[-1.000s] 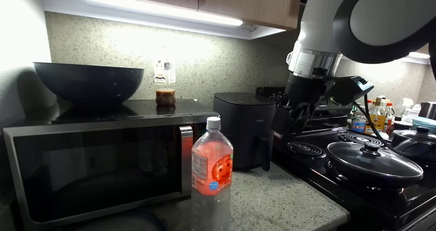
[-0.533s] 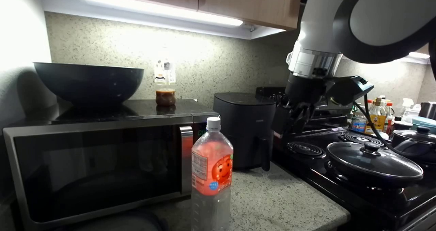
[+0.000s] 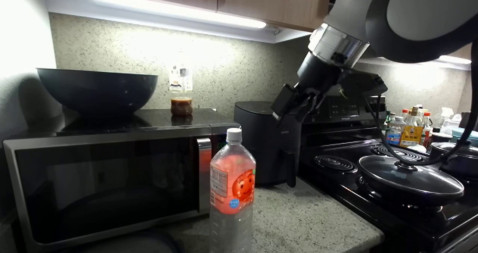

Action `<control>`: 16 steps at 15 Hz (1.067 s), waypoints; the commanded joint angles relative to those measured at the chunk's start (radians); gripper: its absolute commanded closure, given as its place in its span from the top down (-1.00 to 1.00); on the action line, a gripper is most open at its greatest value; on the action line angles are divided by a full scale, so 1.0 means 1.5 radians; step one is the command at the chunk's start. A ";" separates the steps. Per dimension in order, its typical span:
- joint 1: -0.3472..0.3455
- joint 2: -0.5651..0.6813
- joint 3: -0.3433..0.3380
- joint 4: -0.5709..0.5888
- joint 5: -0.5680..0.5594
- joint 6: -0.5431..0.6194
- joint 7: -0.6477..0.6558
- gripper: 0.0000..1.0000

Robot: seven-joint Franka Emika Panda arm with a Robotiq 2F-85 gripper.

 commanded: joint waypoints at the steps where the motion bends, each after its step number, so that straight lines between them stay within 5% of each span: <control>1: 0.003 -0.001 -0.002 0.001 0.000 0.024 -0.001 1.00; 4: 0.003 -0.002 -0.002 0.001 0.001 0.045 -0.001 1.00; 12: 0.029 0.124 0.053 0.092 0.046 0.297 0.078 1.00; 14: 0.003 0.151 0.081 0.123 0.026 0.310 0.108 1.00; 16: 0.024 0.128 0.063 0.101 0.040 0.290 0.083 1.00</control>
